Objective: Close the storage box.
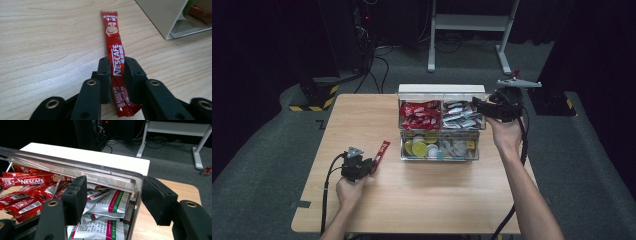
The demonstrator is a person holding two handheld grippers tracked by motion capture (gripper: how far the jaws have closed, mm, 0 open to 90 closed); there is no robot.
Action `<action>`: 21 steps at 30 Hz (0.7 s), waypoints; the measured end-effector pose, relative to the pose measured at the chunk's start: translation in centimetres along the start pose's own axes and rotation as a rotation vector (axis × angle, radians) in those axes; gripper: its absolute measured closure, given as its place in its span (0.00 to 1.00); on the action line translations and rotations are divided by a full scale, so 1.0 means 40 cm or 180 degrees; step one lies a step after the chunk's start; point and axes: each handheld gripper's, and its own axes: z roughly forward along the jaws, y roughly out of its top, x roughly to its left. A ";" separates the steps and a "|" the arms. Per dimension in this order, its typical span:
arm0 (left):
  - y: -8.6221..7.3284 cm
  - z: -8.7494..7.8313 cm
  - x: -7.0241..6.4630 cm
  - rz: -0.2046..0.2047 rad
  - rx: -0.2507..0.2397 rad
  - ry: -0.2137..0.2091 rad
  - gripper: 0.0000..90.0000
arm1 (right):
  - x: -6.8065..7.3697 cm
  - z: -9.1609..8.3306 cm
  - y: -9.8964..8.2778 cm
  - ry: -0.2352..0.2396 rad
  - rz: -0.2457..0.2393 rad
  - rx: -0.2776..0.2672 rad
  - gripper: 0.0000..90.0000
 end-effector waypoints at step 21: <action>-0.042 -0.091 0.060 -0.0076 -0.0155 0.0292 0.54 | -0.002 -0.024 -0.006 0.0085 -0.0008 -0.0113 0.43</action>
